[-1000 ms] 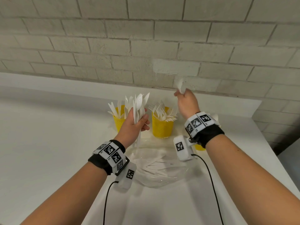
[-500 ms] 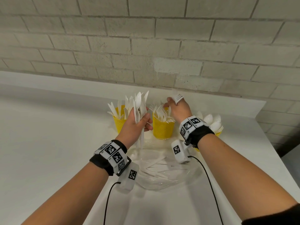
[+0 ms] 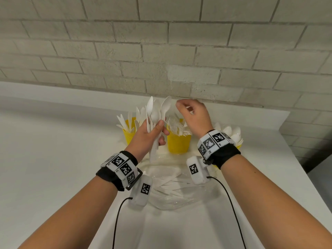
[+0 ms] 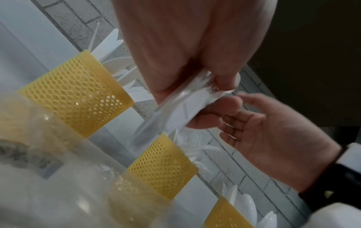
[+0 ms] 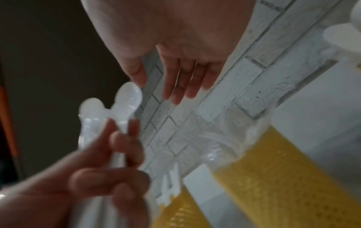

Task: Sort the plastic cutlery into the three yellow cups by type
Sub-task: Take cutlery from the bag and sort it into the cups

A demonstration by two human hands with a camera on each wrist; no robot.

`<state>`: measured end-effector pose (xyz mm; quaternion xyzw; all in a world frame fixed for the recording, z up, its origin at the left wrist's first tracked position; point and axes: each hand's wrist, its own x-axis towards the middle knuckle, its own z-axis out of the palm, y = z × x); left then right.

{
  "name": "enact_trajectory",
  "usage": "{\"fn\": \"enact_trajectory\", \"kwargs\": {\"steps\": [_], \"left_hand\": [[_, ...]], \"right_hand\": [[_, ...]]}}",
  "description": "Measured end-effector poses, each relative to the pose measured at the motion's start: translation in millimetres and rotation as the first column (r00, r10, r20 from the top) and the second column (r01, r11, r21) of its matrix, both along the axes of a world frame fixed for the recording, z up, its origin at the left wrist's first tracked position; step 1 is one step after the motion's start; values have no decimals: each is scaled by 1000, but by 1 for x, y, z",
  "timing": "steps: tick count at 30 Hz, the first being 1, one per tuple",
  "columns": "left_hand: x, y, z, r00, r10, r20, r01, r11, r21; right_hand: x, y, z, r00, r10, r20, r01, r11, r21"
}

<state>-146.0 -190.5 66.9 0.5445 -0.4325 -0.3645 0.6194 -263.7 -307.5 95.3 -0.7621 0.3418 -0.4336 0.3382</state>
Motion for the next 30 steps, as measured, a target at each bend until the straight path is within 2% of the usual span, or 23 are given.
{"fn": "enact_trajectory", "kwargs": {"steps": [1,3,5,6,10,12,16,24,30], "left_hand": [[-2,1,1,1000,-16,3,16,1000,5],[-6,3,1,999,-49,10,49,999,13],[-10,4,0,997,-78,9,78,997,27],[-12,5,1,996,-88,8,88,996,33],[-20,9,3,991,-126,35,126,992,12],[-21,9,4,990,-140,-1,140,990,-24],[-21,8,4,986,-141,-91,137,989,-50],[-27,7,8,988,-128,-91,120,989,-88],[-26,6,7,988,-65,-138,60,997,-40]], "right_hand": [[-2,11,6,992,113,51,-117,989,89],[-4,33,12,950,279,141,-308,909,279],[-4,47,12,913,355,199,-406,828,387],[-4,52,11,912,356,203,-409,818,405],[0,51,1,945,254,207,-318,864,389],[0,50,0,932,257,256,-344,852,396],[-6,52,8,926,270,263,-353,865,357],[-7,54,7,904,255,343,-387,828,406],[-10,56,1,870,186,457,-388,831,398]]}}
